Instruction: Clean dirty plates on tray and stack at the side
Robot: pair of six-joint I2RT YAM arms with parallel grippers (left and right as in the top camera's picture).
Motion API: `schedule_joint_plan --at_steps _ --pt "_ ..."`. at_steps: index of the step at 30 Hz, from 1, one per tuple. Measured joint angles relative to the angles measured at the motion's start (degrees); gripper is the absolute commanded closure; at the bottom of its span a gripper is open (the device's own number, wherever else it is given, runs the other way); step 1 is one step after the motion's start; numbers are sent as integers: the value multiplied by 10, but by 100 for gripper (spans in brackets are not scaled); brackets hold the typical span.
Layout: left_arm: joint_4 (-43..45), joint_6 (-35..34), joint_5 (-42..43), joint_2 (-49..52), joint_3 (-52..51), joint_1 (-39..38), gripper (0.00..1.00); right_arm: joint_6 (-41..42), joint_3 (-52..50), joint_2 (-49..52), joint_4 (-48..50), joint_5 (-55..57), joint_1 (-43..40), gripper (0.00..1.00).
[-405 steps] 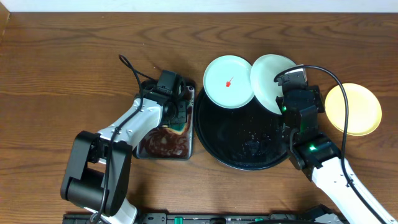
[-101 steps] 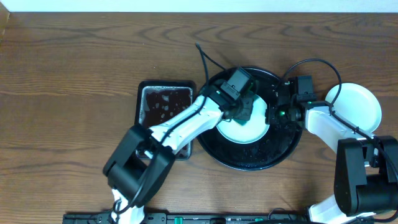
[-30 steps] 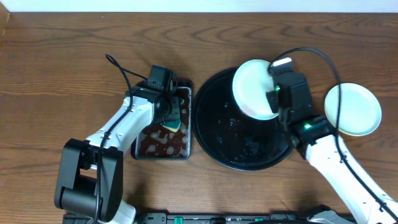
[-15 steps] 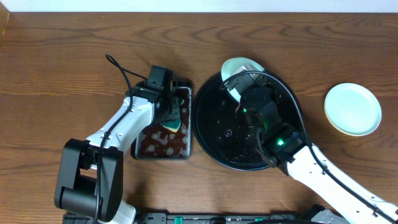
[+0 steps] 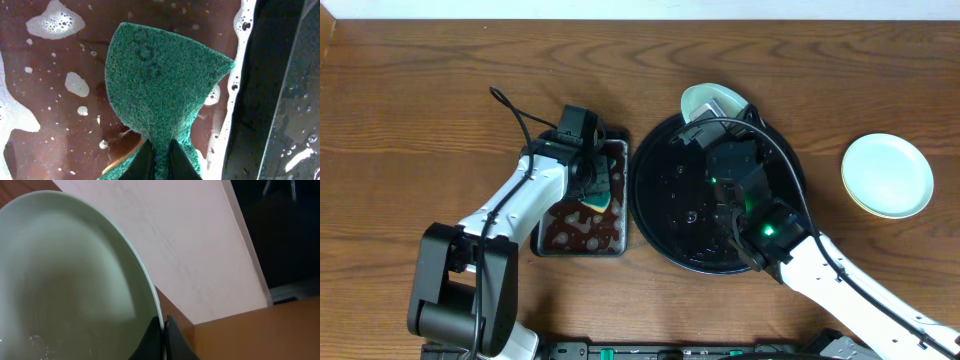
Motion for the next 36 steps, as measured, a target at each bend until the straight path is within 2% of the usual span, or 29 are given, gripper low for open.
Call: schedule_joint_plan --at_steps 2,7,11,14,18,24,31,36 --pt "0 0 0 0 0 0 92 33 0 0 -10 0 -9 99" --pt "0 0 0 0 0 0 92 192 2 1 -117 -47 -85 99" --pt "0 0 0 0 0 0 93 350 2 16 -188 -143 -186 99" --pt "0 0 0 0 0 0 92 450 2 43 -205 -230 -273 99" --pt "0 0 0 0 0 0 91 562 2 73 -211 -348 -381 99" --pt "0 0 0 0 0 0 91 701 2 89 -231 -455 -533 99" --pt "0 0 0 0 0 0 91 807 2 105 -275 -496 -669 99" --pt "0 0 0 0 0 0 91 774 2 107 -229 -569 -706 99"
